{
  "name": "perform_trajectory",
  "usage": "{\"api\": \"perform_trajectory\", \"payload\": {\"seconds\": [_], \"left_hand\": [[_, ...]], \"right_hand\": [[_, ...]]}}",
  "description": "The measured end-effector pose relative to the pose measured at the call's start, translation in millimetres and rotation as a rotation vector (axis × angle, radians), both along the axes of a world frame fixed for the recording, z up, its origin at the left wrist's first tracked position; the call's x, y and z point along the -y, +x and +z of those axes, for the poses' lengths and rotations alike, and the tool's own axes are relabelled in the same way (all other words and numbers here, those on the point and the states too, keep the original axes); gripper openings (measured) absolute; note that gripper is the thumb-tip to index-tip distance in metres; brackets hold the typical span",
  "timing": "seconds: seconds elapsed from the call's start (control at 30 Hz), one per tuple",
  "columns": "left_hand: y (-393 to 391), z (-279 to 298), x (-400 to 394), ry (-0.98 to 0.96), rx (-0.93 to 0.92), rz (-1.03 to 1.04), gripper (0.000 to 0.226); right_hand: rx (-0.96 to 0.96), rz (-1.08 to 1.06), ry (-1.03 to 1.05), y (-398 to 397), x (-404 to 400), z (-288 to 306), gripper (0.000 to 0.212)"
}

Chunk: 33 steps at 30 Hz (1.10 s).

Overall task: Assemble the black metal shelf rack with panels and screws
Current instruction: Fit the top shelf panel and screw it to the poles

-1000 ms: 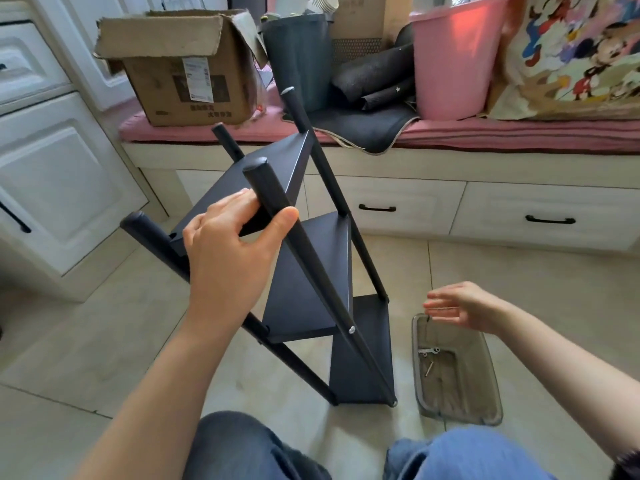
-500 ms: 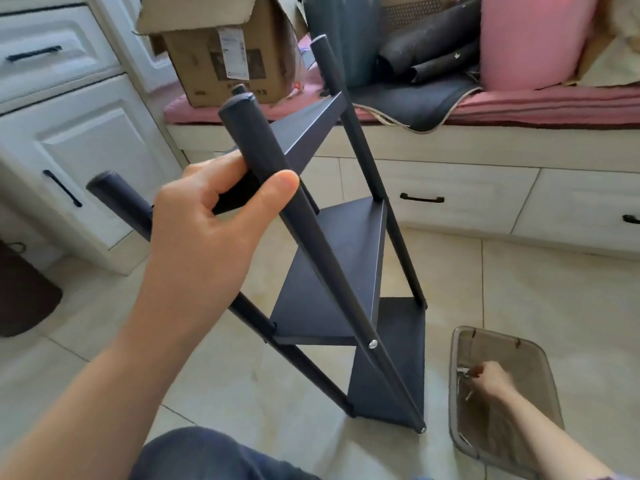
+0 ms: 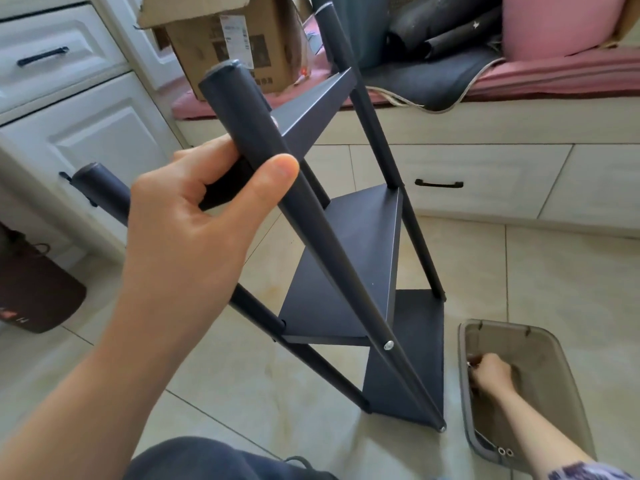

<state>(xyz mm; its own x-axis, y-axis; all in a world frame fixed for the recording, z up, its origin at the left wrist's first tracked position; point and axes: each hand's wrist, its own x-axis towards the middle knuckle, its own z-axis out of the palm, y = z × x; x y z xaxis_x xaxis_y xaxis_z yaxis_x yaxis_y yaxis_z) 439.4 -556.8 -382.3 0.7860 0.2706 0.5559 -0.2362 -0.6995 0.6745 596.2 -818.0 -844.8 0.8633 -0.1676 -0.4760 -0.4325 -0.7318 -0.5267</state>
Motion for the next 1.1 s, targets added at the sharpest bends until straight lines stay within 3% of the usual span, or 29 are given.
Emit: {"api": "perform_trajectory", "payload": {"seconds": [0.5, 0.77, 0.87, 1.1], "left_hand": [[1, 0, 2, -0.041, -0.022, 0.006, 0.025], [2, -1, 2, 0.008, 0.006, 0.031, 0.015], [4, -3, -7, -0.031, 0.012, -0.009, 0.001], [6, -7, -22, -0.114, 0.021, -0.082, 0.009]], "right_hand": [[0.019, 0.038, -0.055, -6, -31, 0, 0.02], [0.021, -0.028, -0.026, -4, -29, 3, 0.019], [0.061, -0.047, 0.003, -2, -23, 14, 0.014], [0.178, 0.037, -0.037, -9, -2, 67, 0.002]]}}
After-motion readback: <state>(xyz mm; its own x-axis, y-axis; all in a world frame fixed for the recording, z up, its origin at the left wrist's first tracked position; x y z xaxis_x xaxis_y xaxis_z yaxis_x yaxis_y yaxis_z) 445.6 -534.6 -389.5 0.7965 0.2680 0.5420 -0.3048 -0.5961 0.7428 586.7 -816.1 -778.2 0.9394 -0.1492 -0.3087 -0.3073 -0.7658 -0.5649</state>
